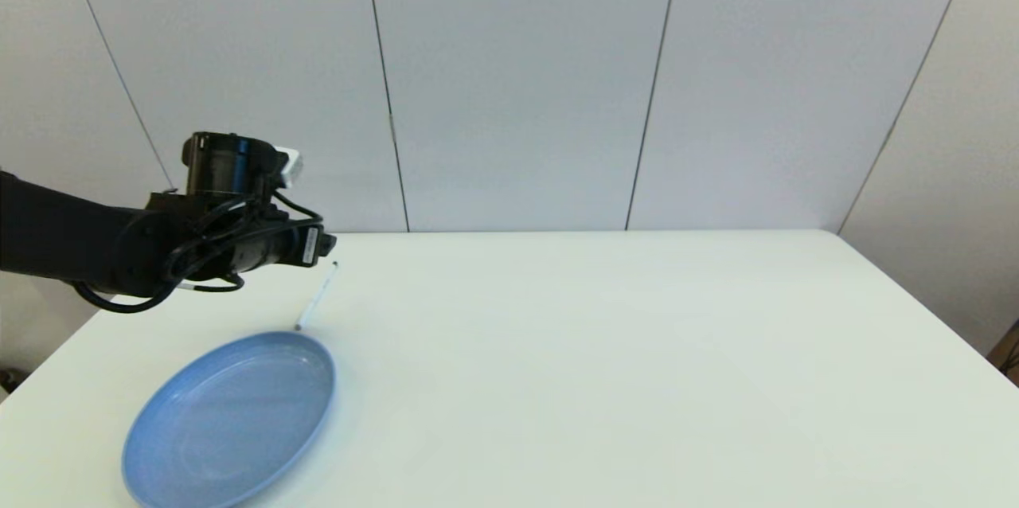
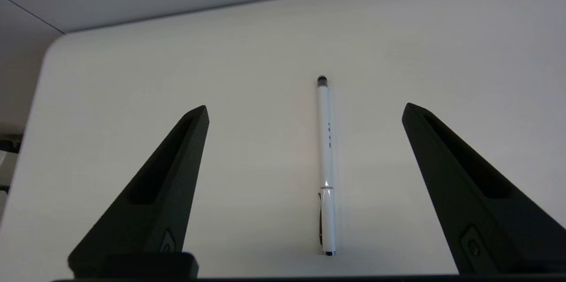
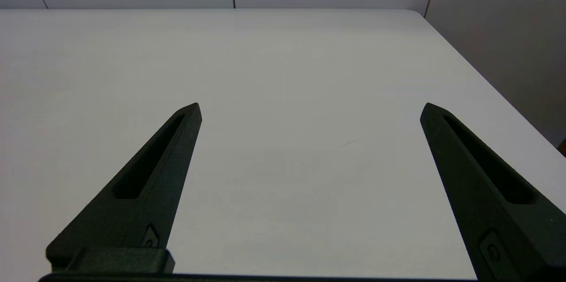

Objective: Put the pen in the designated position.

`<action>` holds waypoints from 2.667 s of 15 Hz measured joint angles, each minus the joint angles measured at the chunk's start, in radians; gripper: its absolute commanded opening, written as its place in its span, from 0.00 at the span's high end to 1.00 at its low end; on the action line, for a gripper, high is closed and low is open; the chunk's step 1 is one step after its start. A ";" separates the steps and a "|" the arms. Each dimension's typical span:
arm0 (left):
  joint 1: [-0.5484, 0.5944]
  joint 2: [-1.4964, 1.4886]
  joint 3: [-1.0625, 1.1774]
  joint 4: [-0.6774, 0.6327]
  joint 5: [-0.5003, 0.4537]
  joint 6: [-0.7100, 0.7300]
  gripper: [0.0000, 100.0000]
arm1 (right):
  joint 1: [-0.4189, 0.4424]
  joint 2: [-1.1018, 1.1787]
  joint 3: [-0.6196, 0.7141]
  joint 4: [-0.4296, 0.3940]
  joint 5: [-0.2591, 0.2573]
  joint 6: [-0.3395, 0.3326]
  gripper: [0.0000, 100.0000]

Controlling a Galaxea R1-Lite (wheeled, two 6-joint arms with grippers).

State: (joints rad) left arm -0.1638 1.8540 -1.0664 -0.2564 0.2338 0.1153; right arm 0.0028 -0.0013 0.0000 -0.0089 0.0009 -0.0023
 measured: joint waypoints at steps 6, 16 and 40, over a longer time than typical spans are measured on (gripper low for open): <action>0.057 -0.156 -0.008 0.031 0.042 0.004 0.00 | 0.000 0.000 0.000 0.000 0.000 0.000 0.00; 0.232 -0.533 0.001 0.174 0.070 0.089 0.00 | 0.000 0.000 0.000 0.000 0.000 0.000 0.00; 0.148 -1.606 0.882 0.256 -0.289 0.046 0.00 | 0.000 0.000 0.000 0.000 0.000 0.000 0.00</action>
State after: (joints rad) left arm -0.0162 0.2477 -0.1843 0.0000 -0.0547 0.1611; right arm 0.0028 -0.0013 0.0000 -0.0089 0.0013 -0.0028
